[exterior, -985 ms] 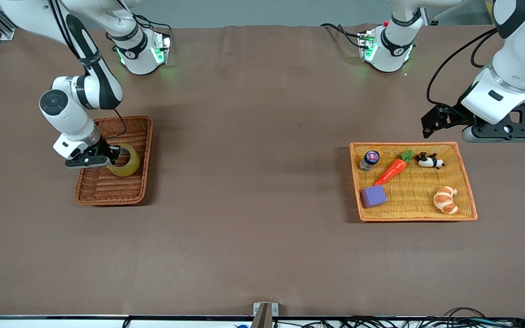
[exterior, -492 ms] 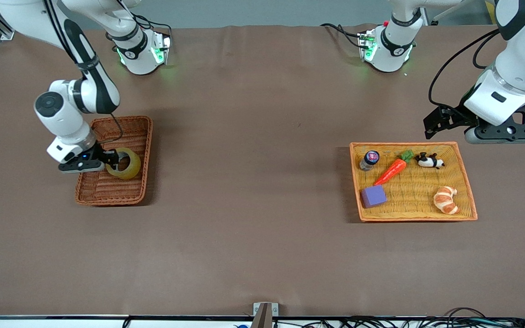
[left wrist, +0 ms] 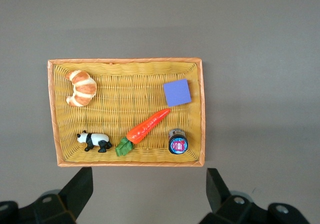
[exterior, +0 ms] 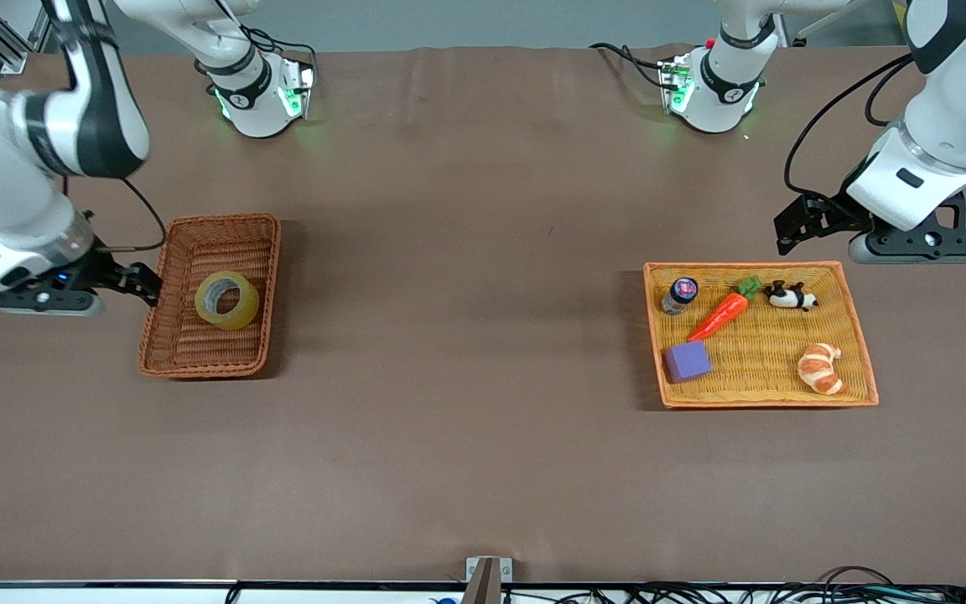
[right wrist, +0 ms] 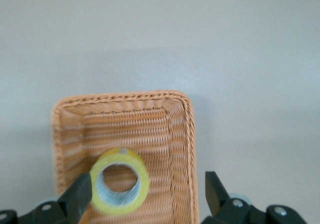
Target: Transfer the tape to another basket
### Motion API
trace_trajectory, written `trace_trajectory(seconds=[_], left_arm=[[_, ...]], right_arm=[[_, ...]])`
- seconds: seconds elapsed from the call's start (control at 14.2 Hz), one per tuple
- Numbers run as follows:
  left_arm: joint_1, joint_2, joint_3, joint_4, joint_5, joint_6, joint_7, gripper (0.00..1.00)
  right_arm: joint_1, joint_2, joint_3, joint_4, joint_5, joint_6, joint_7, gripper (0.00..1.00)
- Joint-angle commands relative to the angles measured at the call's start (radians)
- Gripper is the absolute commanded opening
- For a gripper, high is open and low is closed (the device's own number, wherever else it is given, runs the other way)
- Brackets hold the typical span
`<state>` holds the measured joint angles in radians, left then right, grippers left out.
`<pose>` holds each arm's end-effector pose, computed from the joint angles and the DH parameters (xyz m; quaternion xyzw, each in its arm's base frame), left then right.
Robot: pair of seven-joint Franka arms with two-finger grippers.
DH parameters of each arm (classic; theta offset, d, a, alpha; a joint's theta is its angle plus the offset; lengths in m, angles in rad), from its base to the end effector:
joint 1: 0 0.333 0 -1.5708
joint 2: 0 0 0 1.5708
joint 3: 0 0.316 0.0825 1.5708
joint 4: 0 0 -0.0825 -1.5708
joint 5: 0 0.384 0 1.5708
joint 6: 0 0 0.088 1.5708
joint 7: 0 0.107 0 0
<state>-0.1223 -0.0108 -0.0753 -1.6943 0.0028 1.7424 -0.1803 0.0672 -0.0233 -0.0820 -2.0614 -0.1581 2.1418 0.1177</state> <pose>0.5531 -0.1107 0.5870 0.9995 -0.0089 0.0292 0.0038 0.5538 -0.0151 0.4546 0.9960 -0.0269 0.0551 0.0649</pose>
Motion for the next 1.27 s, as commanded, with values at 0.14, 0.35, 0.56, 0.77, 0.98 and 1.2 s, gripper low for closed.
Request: trace_trajectory(seconds=[0.14, 0.35, 0.56, 0.77, 0.98, 1.2], left_arm=[[-0.005, 0.008, -0.005, 0.007, 0.016, -0.015, -0.011, 1.0], [0.0, 0.008, -0.004, 0.01, 0.016, -0.014, -0.01, 1.0], [0.0, 0.008, -0.004, 0.013, 0.011, -0.009, -0.011, 1.0], [0.001, 0.009, -0.004, 0.015, 0.008, -0.009, -0.011, 1.0], [0.004, 0.012, -0.004, 0.024, 0.005, -0.007, -0.011, 1.0], [-0.004, 0.029, -0.003, 0.025, 0.016, -0.004, -0.013, 1.0]], right_arm=[[-0.038, 0.017, 0.062, 0.214, 0.098, -0.219, 0.083, 1.0], [-0.037, 0.0, 0.054, 0.372, 0.172, -0.457, 0.079, 1.0], [-0.035, -0.001, 0.041, 0.501, 0.178, -0.641, 0.05, 1.0], [-0.035, 0.005, 0.012, 0.572, 0.184, -0.665, -0.045, 1.0], [-0.044, 0.033, 0.002, 0.61, 0.178, -0.672, -0.084, 1.0], [-0.063, 0.033, 0.001, 0.595, 0.172, -0.681, -0.096, 1.0]])
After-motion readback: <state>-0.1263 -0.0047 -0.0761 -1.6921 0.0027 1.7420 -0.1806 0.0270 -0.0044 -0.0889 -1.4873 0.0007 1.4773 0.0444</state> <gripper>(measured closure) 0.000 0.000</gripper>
